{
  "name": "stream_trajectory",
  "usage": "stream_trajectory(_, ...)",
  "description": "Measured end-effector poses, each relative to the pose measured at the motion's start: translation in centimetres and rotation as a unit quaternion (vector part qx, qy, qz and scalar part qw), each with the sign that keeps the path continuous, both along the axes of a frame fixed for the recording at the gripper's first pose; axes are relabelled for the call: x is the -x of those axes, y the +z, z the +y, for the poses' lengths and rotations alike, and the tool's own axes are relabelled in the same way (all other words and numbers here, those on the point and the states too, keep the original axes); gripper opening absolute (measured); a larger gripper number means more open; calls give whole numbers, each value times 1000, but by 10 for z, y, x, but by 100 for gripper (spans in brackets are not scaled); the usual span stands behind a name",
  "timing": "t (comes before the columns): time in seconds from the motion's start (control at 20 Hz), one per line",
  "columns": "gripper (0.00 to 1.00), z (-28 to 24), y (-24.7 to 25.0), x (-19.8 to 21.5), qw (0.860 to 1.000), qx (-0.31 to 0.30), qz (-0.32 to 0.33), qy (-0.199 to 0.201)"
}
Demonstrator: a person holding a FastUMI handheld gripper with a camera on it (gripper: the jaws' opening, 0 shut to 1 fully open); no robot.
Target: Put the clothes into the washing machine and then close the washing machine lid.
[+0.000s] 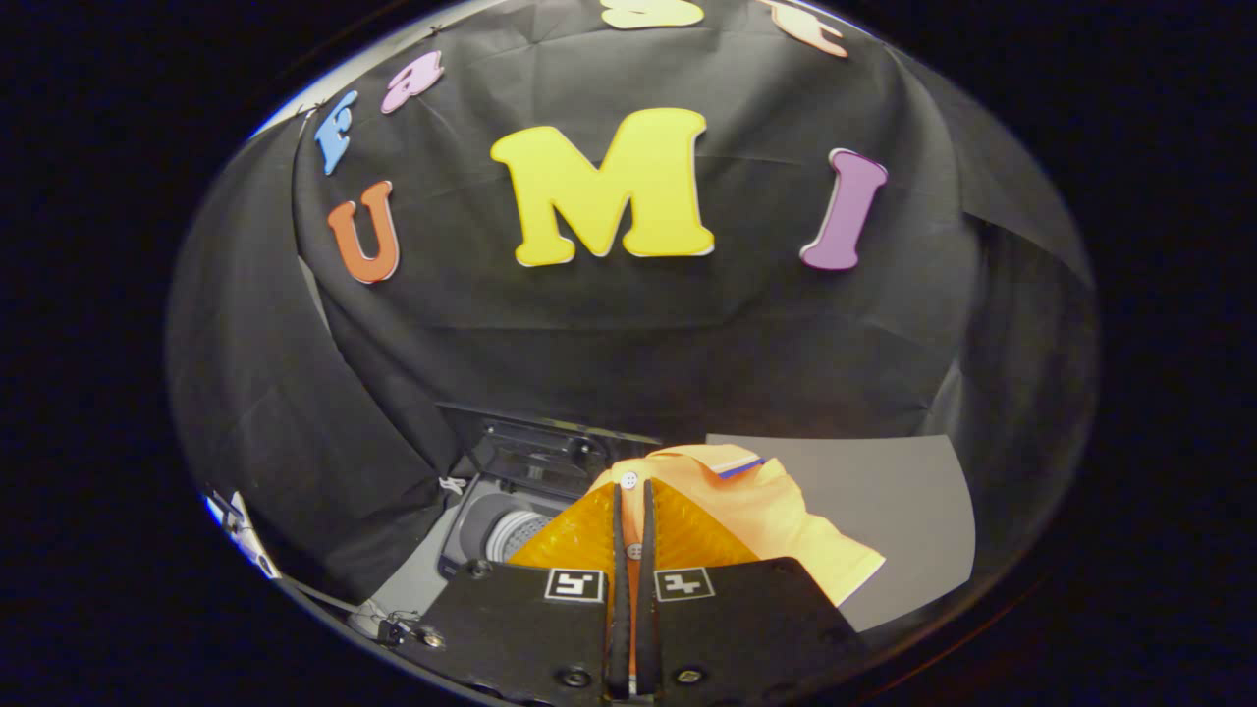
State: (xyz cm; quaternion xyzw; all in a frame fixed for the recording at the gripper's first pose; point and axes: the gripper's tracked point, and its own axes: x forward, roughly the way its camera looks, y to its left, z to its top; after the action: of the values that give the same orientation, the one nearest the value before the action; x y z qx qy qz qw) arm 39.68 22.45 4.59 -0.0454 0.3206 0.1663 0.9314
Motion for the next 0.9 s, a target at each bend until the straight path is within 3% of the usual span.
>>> stream_trajectory(0.6, 6, 114, 3, 9, 998, -14, -1, 64)
stream_trajectory(0.9, 6, 144, -24, 6, 997, -10, 13, 77)
